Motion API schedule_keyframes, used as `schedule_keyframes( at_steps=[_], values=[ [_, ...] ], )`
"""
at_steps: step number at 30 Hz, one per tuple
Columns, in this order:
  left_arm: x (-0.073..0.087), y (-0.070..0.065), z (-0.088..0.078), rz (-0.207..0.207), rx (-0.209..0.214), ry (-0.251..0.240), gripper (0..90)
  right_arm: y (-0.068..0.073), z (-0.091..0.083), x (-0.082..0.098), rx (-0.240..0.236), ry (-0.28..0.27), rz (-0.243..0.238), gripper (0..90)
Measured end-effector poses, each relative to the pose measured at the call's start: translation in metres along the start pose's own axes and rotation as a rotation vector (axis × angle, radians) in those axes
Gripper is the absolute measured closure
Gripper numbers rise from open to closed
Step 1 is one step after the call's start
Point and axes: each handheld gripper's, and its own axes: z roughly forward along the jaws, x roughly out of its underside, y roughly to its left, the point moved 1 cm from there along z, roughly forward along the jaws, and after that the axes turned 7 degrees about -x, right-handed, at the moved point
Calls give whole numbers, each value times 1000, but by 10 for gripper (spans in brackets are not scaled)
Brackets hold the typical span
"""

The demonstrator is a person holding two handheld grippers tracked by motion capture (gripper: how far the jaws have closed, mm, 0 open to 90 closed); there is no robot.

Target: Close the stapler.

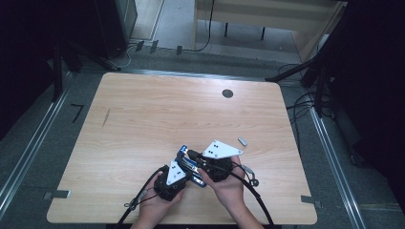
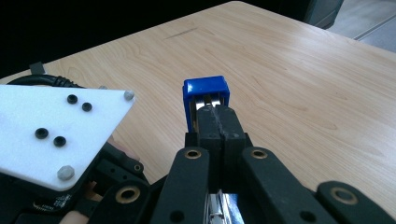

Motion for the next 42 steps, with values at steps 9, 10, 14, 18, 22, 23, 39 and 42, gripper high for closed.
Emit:
schedule_keyframes(
  at_steps=[9, 10, 14, 18, 22, 23, 39, 42],
  values=[
    [0, 0, 0, 2, -3, -2, 900, 0, 5, -3, -1, 0, -4, 900],
    [0, -1, 0, 3, -5, -3, 900, 1, 5, -4, -1, 1, -3, 900],
    [0, 0, 0, 7, -8, -4, 900, 1, 9, -6, 0, -1, -13, 900],
    [0, 0, 0, 5, -7, -5, 900, 1, 12, -8, 1, 1, -19, 900],
    [0, 0, 0, 5, -6, -3, 900, 1, 15, -9, -4, -3, -19, 900],
    [0, 0, 0, 5, -6, -3, 900, 1, 17, -10, -3, -5, -21, 900],
    [0, 0, 0, 6, -6, -5, 900, 1, 31, -18, -4, 9, -45, 900],
    [0, 0, 0, 5, -6, -5, 900, 0, 33, -19, -6, 10, -45, 900]
  ],
)
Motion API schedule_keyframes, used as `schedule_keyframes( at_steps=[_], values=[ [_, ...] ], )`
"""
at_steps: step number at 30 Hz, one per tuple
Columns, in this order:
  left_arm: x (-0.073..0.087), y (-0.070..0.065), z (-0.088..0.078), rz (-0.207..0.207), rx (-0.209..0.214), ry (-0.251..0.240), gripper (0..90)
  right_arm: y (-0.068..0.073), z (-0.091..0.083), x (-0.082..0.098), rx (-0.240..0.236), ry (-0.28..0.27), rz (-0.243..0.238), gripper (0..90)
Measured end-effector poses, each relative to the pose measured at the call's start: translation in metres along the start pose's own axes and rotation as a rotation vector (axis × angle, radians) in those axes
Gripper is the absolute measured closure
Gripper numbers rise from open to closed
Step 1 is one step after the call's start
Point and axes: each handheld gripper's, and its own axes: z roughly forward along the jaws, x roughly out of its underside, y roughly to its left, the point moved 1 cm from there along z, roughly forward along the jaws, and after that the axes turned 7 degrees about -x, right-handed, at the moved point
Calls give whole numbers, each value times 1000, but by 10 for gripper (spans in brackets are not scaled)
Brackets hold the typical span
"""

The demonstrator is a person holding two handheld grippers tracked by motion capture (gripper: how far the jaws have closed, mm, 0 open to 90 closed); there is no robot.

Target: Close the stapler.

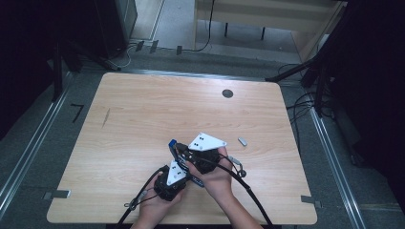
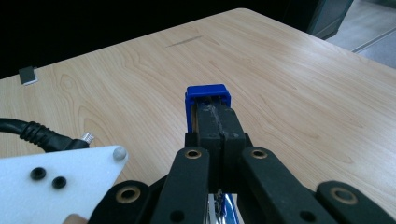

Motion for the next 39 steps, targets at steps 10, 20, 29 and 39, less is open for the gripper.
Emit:
schedule_keyframes(
  at_steps=[10, 20, 29, 39],
  values=[
    [0, 0, 0, -1, 2, 2, 900, -3, 11, -4, -19, 6, 1, 900],
    [0, 0, 0, -1, 3, 3, 900, -3, 21, 0, -28, 33, 3, 900],
    [0, 0, 0, 0, 3, 4, 900, -5, 25, 2, -33, 46, 6, 900],
    [0, 0, 0, 6, 0, 5, 900, -8, 31, 6, -43, 63, 16, 900]
  ],
)
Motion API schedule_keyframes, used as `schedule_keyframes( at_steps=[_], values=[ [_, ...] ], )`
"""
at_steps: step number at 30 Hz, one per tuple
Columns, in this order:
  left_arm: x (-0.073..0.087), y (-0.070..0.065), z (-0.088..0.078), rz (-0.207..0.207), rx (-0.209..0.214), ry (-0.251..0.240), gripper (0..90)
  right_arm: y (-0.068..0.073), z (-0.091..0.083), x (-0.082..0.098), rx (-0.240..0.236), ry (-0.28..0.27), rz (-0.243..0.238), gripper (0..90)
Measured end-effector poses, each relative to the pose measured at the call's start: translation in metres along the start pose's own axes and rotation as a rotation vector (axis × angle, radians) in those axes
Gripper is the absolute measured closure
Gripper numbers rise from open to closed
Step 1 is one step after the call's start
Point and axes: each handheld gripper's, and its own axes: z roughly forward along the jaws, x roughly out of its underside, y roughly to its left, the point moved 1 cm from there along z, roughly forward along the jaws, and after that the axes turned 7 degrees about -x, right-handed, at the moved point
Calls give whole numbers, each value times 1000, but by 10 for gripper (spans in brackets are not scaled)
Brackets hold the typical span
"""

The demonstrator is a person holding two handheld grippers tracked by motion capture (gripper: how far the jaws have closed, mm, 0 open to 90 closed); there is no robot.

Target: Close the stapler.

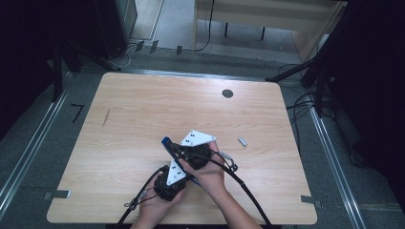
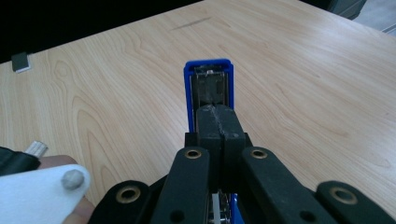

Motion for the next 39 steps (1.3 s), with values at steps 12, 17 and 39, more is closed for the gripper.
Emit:
schedule_keyframes(
  at_steps=[12, 17, 39],
  values=[
    [0, 0, 0, 2, 1, 1, 900, -3, 5, 3, -18, -1, 10, 900],
    [0, 0, 0, 2, 4, 0, 900, -4, 8, 5, -22, 3, 17, 900],
    [0, 0, 0, 2, 4, 0, 900, -10, 26, 15, -30, 108, 45, 900]
  ],
)
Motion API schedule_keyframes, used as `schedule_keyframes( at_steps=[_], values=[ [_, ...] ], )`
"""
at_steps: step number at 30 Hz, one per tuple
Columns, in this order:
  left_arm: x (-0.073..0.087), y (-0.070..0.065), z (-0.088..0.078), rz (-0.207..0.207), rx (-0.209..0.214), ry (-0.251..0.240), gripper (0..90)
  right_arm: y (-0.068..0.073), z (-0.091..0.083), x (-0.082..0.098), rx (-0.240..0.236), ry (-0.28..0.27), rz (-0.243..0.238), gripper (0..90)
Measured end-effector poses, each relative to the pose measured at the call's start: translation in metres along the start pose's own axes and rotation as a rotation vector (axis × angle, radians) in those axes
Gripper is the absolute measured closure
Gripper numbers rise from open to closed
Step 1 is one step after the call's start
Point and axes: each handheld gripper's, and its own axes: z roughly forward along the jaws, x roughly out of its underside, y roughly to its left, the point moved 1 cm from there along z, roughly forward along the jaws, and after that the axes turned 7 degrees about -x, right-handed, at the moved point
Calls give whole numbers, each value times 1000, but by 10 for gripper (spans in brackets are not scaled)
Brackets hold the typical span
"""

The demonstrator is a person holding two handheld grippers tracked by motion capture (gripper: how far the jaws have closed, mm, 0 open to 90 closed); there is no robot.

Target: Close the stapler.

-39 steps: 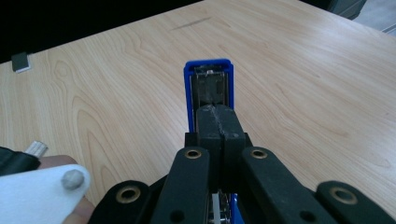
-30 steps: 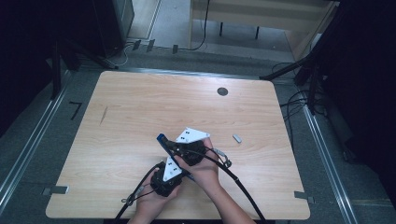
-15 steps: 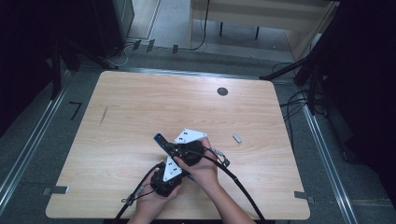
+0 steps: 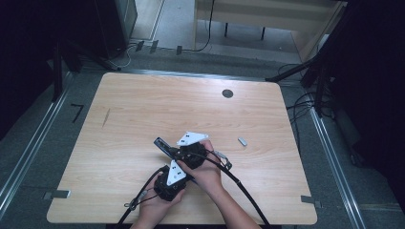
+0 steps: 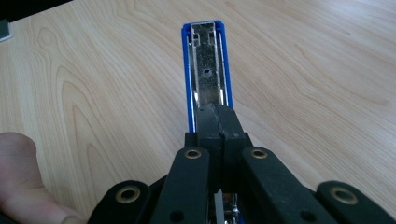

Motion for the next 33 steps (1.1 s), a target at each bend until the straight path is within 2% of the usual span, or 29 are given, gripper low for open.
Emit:
schedule_keyframes(
  at_steps=[10, 16, 20, 25, 33],
  values=[
    [0, 0, 0, 0, 0, 0, 900, -1, 3, -1, 1, 22, 5, 900],
    [0, 0, 0, 3, -1, 0, 900, 3, 11, -2, 21, 90, -22, 900],
    [0, 0, 0, 2, 0, 0, 900, 1, 10, -2, 14, 90, 3, 900],
    [0, 0, 0, 1, 0, 1, 900, 1, 10, -2, 18, 87, -1, 900],
    [0, 1, 0, -2, 3, 4, 900, 0, 3, -2, 12, 38, 10, 900]
  ],
)
